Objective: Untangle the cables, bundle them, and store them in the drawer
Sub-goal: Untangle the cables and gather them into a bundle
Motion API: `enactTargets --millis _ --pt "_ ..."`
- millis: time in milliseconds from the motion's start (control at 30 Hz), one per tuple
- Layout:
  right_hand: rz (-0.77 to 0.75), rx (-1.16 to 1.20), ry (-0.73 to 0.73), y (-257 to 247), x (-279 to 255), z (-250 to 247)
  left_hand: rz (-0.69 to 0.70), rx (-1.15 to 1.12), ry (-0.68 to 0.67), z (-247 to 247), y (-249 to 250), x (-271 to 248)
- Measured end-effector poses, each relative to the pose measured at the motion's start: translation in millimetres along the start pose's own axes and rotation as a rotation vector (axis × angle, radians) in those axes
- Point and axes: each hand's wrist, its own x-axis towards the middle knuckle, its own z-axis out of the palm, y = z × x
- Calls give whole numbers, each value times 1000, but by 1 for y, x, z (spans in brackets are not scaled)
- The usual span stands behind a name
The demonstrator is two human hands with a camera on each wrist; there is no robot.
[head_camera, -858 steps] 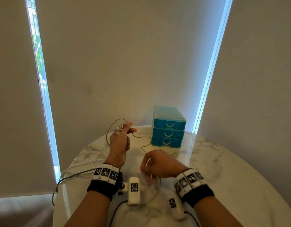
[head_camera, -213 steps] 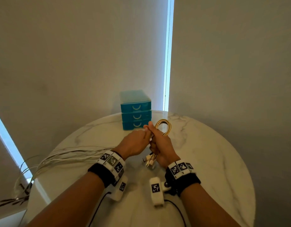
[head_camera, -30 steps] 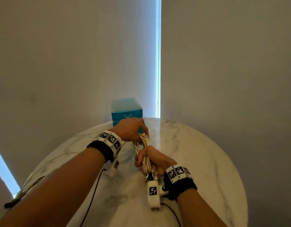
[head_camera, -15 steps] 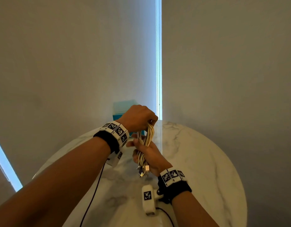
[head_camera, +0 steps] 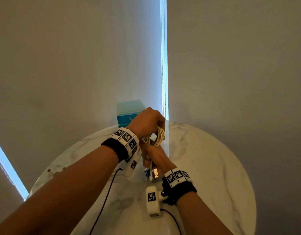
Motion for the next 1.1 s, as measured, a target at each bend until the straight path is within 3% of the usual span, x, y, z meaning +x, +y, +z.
enactTargets --millis 333,467,567,733,867,967,1100 --pt "-54 213 158 8 9 8 -15 -160 -6 -4 10 3" --pt "-91 83 120 -7 -1 4 -56 -239 20 -5 10 4" --pt "-67 113 60 -6 -2 0 -81 -289 14 -4 8 3" --pt "-53 156 134 -10 -4 4 -137 -327 31 1 9 2" --pt "-56 206 107 -5 0 2 -164 -353 21 0 9 1" --pt "-122 51 134 -3 -1 -2 -173 -356 11 -3 10 0" --pt "-114 25 119 -9 -2 -1 -252 -451 32 -2 8 0"
